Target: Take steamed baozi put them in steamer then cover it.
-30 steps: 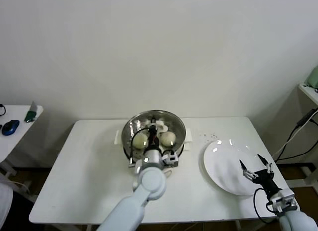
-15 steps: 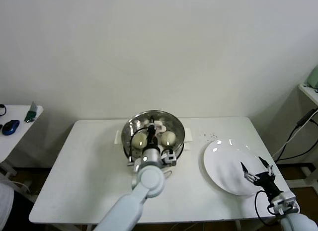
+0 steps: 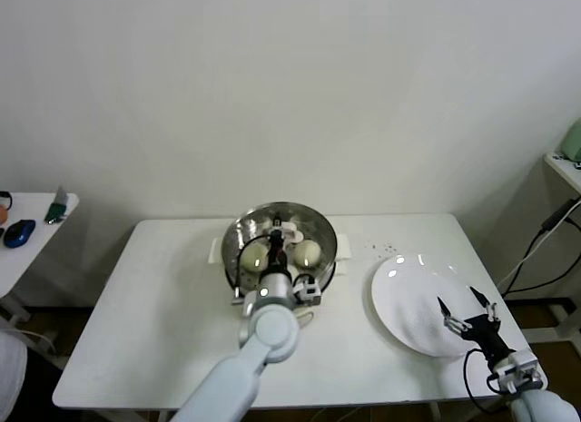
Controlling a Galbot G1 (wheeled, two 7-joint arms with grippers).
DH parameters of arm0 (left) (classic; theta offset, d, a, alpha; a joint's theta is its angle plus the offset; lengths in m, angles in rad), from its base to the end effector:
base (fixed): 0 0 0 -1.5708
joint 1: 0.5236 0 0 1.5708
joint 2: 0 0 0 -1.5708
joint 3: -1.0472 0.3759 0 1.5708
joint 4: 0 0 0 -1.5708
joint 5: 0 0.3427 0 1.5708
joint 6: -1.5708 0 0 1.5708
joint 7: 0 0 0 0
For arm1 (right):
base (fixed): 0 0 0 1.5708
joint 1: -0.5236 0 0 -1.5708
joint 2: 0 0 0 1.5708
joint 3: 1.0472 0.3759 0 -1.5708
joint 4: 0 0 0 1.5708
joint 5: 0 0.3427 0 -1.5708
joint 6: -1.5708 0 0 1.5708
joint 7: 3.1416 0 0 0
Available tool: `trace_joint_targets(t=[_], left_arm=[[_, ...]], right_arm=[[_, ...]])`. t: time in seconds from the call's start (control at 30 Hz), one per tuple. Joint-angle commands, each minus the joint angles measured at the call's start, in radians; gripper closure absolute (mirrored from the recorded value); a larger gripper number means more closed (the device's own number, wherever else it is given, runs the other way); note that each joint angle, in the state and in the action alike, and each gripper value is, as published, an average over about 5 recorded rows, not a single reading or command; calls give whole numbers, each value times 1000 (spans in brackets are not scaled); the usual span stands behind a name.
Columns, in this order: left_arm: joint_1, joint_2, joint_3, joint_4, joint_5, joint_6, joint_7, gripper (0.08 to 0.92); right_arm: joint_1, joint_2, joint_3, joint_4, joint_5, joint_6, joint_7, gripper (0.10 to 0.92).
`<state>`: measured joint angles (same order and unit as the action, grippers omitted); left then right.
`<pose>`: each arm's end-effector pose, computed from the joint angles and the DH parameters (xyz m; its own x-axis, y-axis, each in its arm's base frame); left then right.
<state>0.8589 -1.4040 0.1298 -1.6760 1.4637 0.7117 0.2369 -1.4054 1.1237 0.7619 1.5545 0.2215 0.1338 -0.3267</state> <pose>0.3350 -0.1479 -0.3124 -0.9981 -0.0537 0.0300 0.0304 -0.0054 0.9995 0.2035 -0.2379 -0.4061 -0.9681 -0.1267 0.2160 -0.1752 0.9591 -0.2224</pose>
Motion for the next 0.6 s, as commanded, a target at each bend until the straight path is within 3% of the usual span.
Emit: trace_joint_targets(t=[0.03, 0.6], left_arm=[[7, 17, -8, -28, -21, -16, 7, 819], [125, 115, -35, -332, -190, -3, 49, 334]], right_arm=[[4, -1, -1, 0, -5, -3, -3, 203], [39, -4, -38, 37, -11, -173, 57, 203]])
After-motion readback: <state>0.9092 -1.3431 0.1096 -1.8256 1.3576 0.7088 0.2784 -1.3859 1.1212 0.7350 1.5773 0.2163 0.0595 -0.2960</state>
